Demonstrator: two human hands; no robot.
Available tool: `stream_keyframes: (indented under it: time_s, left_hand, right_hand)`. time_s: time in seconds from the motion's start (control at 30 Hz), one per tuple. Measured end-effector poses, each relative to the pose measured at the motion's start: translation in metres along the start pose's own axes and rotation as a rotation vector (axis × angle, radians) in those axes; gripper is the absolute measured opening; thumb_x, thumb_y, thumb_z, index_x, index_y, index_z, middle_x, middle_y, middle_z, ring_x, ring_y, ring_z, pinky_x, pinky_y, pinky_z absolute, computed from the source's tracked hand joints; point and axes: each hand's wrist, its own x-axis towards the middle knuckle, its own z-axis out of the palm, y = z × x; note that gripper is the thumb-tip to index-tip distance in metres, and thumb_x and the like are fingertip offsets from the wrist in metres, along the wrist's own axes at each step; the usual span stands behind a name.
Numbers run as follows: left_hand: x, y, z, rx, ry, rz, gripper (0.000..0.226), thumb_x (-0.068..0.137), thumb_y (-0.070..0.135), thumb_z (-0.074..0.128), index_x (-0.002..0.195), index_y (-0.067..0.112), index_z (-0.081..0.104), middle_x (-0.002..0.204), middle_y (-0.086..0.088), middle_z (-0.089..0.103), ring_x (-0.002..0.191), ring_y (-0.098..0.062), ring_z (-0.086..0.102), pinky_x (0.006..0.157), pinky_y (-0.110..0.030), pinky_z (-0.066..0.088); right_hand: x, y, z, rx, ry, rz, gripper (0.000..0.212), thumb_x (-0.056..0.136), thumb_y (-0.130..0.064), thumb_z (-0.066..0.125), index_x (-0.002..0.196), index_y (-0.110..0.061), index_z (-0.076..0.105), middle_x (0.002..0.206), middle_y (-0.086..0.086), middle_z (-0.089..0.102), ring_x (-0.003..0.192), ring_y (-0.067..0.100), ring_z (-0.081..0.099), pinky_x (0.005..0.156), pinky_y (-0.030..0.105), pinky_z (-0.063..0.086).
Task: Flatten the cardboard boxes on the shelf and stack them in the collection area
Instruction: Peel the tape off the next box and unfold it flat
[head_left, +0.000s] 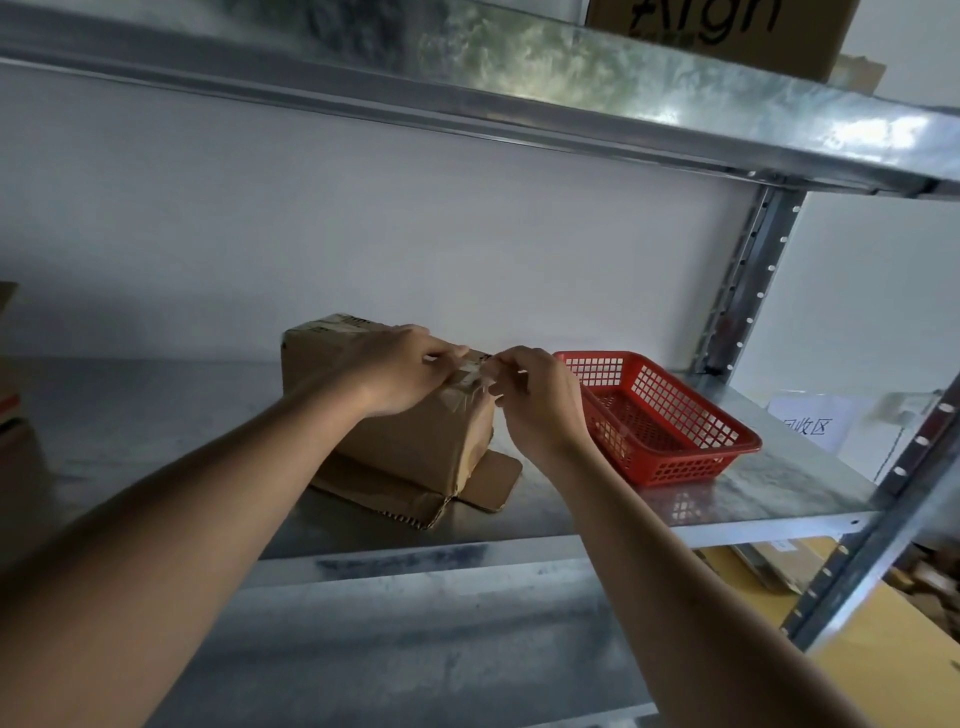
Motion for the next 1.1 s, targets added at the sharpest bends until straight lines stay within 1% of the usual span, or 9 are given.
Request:
stream_keyframes:
  time_s: [0.13, 0.23, 0.33, 0.47, 0.57, 0.7, 0.9, 1.0, 1.1]
  left_hand:
    - [0.004, 0.001, -0.001, -0.015, -0.007, -0.023, 0.053, 0.1, 0.068, 0.028, 0.13, 0.047, 0.067, 0.142, -0.002, 0.059, 0.122, -0.027, 0.059, 0.087, -0.037, 0.043]
    - [0.005, 0.002, -0.001, -0.019, -0.001, -0.036, 0.061, 0.091, 0.071, 0.023, 0.131, 0.05, 0.065, 0.128, -0.003, 0.069, 0.112, -0.031, 0.066, 0.094, -0.045, 0.053]
    - [0.004, 0.0, 0.002, -0.018, 0.016, -0.029, 0.064, 0.091, 0.075, 0.02, 0.13, 0.05, 0.065, 0.111, -0.005, 0.071, 0.095, -0.025, 0.065, 0.085, -0.04, 0.051]
    - [0.003, -0.002, 0.002, 0.009, 0.019, -0.042, 0.049, 0.102, 0.065, 0.029, 0.136, 0.052, 0.06, 0.144, 0.0, 0.059, 0.118, -0.024, 0.062, 0.085, -0.036, 0.046]
    - [0.0, 0.001, -0.001, 0.005, -0.012, -0.052, 0.043, 0.104, 0.06, 0.031, 0.138, 0.055, 0.057, 0.151, -0.001, 0.052, 0.13, -0.026, 0.055, 0.095, -0.041, 0.045]
    - [-0.002, 0.003, -0.003, 0.018, -0.011, -0.058, 0.039, 0.106, 0.056, 0.033, 0.138, 0.056, 0.056, 0.146, 0.002, 0.054, 0.128, -0.024, 0.054, 0.099, -0.043, 0.045]
    - [-0.003, 0.004, -0.002, 0.036, -0.012, -0.049, 0.047, 0.105, 0.063, 0.028, 0.137, 0.05, 0.059, 0.139, 0.0, 0.058, 0.126, -0.027, 0.056, 0.1, -0.045, 0.045]
    - [-0.001, 0.003, -0.002, 0.056, -0.013, -0.052, 0.047, 0.105, 0.063, 0.028, 0.14, 0.052, 0.057, 0.147, 0.001, 0.055, 0.131, -0.026, 0.053, 0.095, -0.041, 0.041]
    - [-0.001, 0.001, -0.002, 0.057, -0.023, -0.053, 0.047, 0.104, 0.063, 0.026, 0.14, 0.055, 0.056, 0.147, 0.002, 0.054, 0.132, -0.024, 0.052, 0.089, -0.038, 0.036]
  right_hand:
    - [-0.009, 0.001, 0.0, 0.338, -0.097, 0.073, 0.018, 0.104, -0.011, 0.057, 0.094, -0.009, 0.072, 0.083, 0.004, 0.074, 0.076, 0.015, 0.072, 0.076, 0.04, 0.062]
    - [-0.009, -0.003, -0.006, 0.587, -0.087, 0.152, 0.009, 0.101, -0.007, 0.062, 0.104, -0.003, 0.069, 0.087, 0.015, 0.075, 0.076, 0.018, 0.074, 0.068, 0.025, 0.06]
    - [-0.005, -0.003, -0.012, 0.765, -0.09, 0.259, 0.031, 0.095, -0.009, 0.074, 0.121, -0.017, 0.059, 0.091, 0.025, 0.075, 0.078, 0.028, 0.077, 0.07, 0.032, 0.062]
    - [-0.004, -0.004, -0.007, 0.523, 0.011, 0.199, 0.008, 0.093, -0.014, 0.076, 0.095, -0.007, 0.076, 0.076, 0.01, 0.077, 0.07, 0.022, 0.077, 0.067, 0.037, 0.064]
    - [-0.001, -0.003, -0.001, 0.253, 0.108, 0.063, 0.018, 0.091, -0.03, 0.079, 0.083, -0.014, 0.08, 0.068, -0.002, 0.076, 0.064, 0.014, 0.075, 0.068, 0.04, 0.064]
    - [-0.004, -0.009, 0.003, 0.01, 0.155, -0.069, 0.024, 0.092, -0.04, 0.076, 0.084, -0.018, 0.081, 0.072, -0.007, 0.075, 0.067, 0.008, 0.07, 0.066, 0.032, 0.057]
    - [0.0, -0.009, -0.001, -0.078, 0.13, -0.021, 0.012, 0.094, -0.035, 0.074, 0.094, -0.023, 0.076, 0.076, -0.005, 0.074, 0.068, 0.01, 0.068, 0.062, 0.027, 0.052]
    - [-0.002, -0.008, 0.001, -0.094, 0.091, -0.1, 0.01, 0.099, -0.019, 0.068, 0.099, -0.015, 0.077, 0.087, -0.001, 0.077, 0.079, 0.015, 0.07, 0.071, 0.034, 0.055]
    - [-0.004, -0.006, 0.001, -0.122, 0.062, -0.134, 0.022, 0.103, -0.023, 0.062, 0.097, -0.01, 0.079, 0.088, 0.003, 0.076, 0.079, 0.019, 0.069, 0.071, 0.037, 0.054]
